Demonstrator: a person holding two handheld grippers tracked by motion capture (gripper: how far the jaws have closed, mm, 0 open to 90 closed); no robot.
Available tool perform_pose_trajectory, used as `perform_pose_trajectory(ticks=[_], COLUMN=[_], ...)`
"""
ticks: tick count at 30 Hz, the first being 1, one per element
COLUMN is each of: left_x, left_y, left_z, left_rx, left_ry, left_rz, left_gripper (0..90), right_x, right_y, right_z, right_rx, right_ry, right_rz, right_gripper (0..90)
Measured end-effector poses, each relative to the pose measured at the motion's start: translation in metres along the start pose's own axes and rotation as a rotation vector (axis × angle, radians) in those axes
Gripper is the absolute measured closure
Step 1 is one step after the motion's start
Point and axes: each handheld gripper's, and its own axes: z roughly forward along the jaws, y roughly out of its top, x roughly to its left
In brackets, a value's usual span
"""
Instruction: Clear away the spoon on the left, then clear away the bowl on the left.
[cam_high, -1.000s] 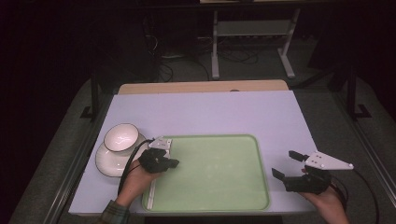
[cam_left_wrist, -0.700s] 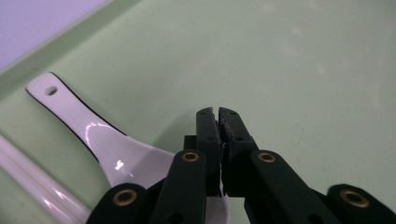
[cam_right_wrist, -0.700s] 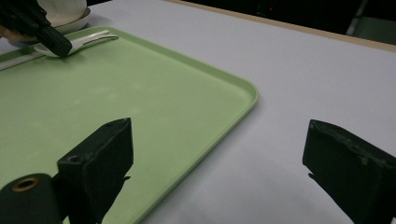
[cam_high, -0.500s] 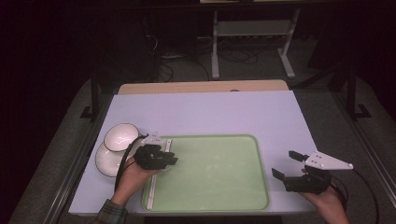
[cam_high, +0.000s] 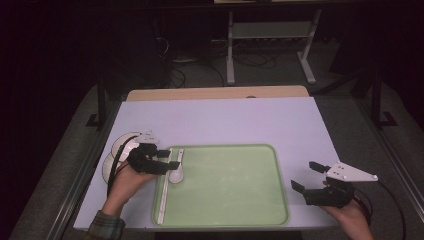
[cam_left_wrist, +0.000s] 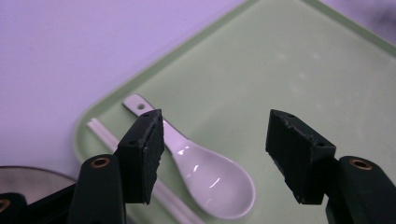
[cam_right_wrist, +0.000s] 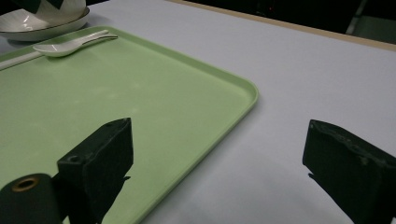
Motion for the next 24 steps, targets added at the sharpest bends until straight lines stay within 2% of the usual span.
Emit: perform_pose_trajectory(ticks=[13, 18, 24], left_x=[0.03, 0.04, 0.059], left_y=[0.002, 0.002, 0.0], left_z=[-0.033, -0.04, -0.055], left_rx=[-0.017, -0.006, 0.01], left_ry=[0.072, 0.09, 0.131], left_rz=[-0.052, -0.067, -0.095], left_gripper=[32.6, 27.7, 25.8], right_x=[-0.001, -0.001, -0.001], right_y=[0.0, 0.0, 0.0], right_z=[0.0, 0.0, 0.001], right_rx=[-0.003, 0.001, 0.003], right_ry=[-0.004, -0.003, -0.001], right_rz=[0.0, 0.0, 0.0], right_gripper=[8.0, 8.0, 8.0])
